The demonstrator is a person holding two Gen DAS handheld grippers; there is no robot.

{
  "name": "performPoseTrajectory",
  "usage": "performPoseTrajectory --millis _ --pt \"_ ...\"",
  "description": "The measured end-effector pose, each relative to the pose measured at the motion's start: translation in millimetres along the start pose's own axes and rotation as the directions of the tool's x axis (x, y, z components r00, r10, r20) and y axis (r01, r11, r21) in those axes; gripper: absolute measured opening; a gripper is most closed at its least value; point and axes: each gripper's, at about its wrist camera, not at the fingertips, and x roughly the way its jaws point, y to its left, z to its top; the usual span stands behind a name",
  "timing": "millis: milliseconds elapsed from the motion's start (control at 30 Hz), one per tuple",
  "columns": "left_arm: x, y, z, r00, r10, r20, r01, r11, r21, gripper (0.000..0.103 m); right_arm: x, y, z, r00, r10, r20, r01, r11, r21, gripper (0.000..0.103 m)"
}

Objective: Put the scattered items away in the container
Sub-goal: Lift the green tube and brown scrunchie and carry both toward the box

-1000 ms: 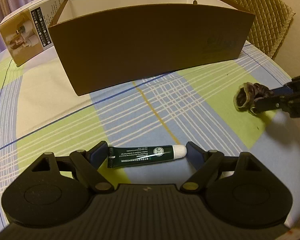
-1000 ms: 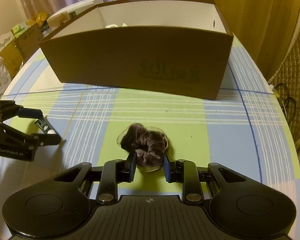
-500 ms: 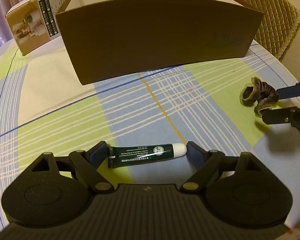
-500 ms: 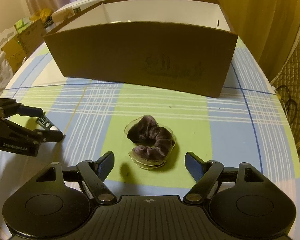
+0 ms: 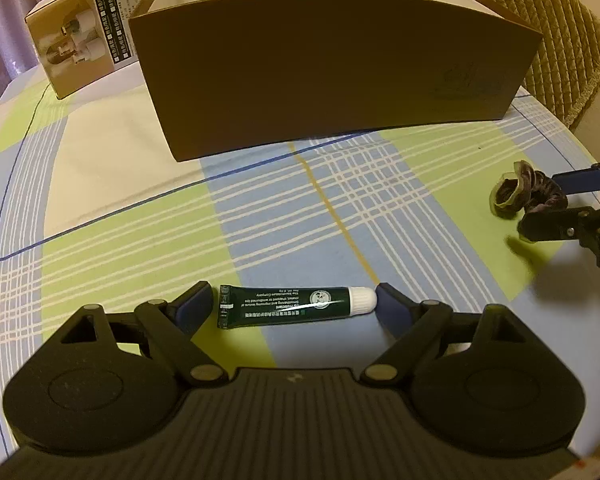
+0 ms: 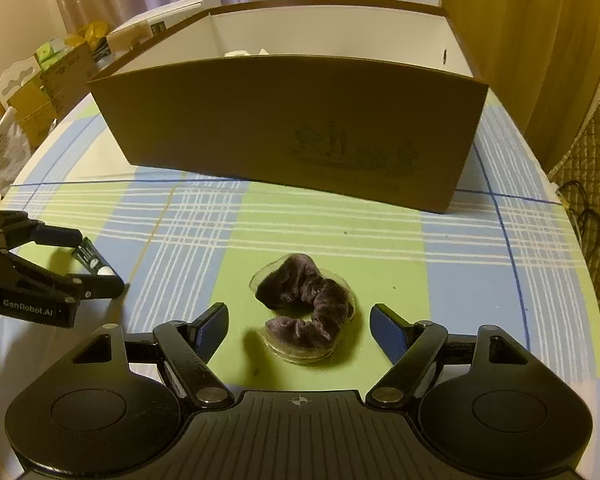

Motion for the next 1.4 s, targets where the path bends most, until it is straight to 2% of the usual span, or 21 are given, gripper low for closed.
performPoseTrajectory --millis 367,400,433,500,633,733,1400 --pt "-1 -3 1 1.000 -0.002 0.015 0.002 1.000 0.002 0.081 12 -2 3 1.000 -0.010 -0.003 0.010 1.000 -0.018 0.075" --pt "-1 -3 1 1.000 -0.002 0.015 0.002 1.000 0.002 0.081 13 -2 3 1.000 -0.010 -0.003 0.009 1.000 -0.022 0.072" --pt "-1 -3 1 1.000 -0.002 0.015 0.002 1.000 0.003 0.081 13 -2 2 1.000 -0.007 -0.006 0.007 1.000 -0.028 0.062" --pt "-1 -4 1 1.000 -0.002 0.015 0.002 1.000 0.003 0.081 16 -1 1 1.000 -0.012 -0.020 0.011 0.999 -0.032 0.050" --pt "-2 -6 0 1.000 -0.003 0.013 0.003 1.000 0.003 0.081 13 -3 1 1.000 0.007 -0.015 -0.007 1.000 -0.016 0.035" --pt "-7 -9 1 1.000 -0.010 0.025 0.009 1.000 0.009 0.081 9 -5 2 1.000 0.017 -0.009 -0.017 1.000 -0.008 0.031" --pt "-45 -25 18 0.993 -0.009 0.119 0.004 0.999 0.041 0.081 -20 4 13 0.999 0.047 0.025 -0.046 0.999 -0.026 0.027"
